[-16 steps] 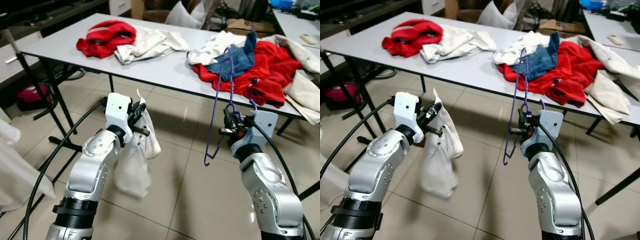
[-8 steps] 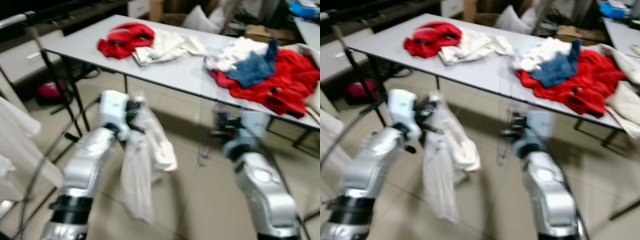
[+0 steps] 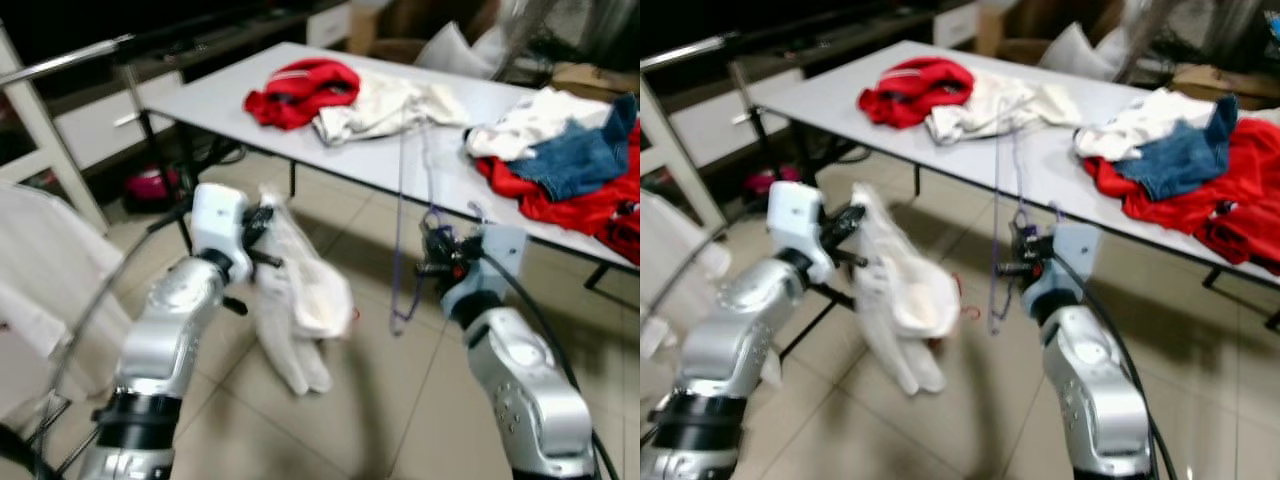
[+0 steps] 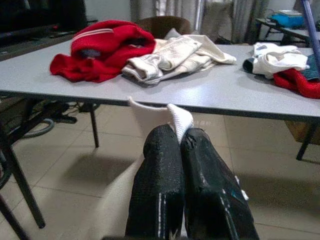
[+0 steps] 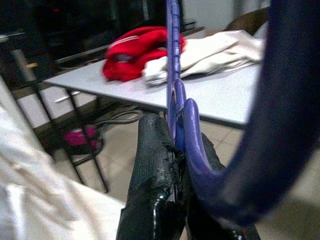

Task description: Hang hanger

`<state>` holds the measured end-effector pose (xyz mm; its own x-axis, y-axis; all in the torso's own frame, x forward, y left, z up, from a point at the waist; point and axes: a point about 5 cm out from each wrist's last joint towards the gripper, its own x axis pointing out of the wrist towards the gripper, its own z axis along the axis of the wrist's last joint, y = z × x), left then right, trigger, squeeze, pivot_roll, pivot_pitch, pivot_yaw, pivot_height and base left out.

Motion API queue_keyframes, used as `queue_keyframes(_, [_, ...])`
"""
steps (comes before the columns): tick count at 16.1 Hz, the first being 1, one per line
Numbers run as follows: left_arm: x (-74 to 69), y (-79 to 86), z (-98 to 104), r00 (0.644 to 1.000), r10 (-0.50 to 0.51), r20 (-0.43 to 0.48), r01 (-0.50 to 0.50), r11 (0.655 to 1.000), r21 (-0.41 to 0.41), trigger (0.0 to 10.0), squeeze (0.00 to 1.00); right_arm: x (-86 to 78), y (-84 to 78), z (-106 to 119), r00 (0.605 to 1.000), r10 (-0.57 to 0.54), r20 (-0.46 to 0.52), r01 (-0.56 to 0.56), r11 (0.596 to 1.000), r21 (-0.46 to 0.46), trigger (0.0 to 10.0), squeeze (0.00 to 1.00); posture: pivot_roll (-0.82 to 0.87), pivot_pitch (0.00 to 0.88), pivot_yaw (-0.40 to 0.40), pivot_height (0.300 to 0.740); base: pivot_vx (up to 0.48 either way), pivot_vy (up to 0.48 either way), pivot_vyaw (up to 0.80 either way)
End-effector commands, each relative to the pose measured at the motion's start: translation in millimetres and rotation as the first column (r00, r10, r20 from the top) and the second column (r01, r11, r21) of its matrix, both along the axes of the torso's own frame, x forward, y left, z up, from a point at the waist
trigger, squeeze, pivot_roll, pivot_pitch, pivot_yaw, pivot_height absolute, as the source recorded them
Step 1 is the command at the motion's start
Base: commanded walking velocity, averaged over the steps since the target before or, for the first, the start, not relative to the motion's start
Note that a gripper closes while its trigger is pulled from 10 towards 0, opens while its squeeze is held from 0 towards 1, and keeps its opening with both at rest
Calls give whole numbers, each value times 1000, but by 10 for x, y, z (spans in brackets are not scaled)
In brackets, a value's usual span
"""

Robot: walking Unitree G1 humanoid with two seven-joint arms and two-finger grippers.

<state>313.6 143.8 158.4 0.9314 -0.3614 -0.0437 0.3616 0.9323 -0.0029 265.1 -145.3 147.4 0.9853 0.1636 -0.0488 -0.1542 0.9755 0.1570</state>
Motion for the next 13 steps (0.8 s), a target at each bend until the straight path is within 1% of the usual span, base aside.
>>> queue_keyframes(1, [18,-137,117,997,-50,50,51,999,-9,10000,0,-10,-103,74,999,-35,28,36,999,-28,10000,0,-209,0,28,710,390,0,-781])
queue_keyframes(8, [12,-194,116,995,-80,52,81,997,-18,10000,0,-129,-166,137,999,-32,35,35,996,-80,10000,0,-221,0,28,710,386,0,-781])
queue_keyframes(11, [21,-206,142,995,-84,60,85,996,-18,10000,0,-128,-170,163,999,-21,43,26,995,-99,10000,0,-220,0,28,710,382,0,-781])
queue_keyframes(13, [32,-198,168,994,-85,69,86,996,-18,10000,0,-119,-175,184,999,-14,50,19,994,-106,10000,0,-219,0,27,710,382,0,-200])
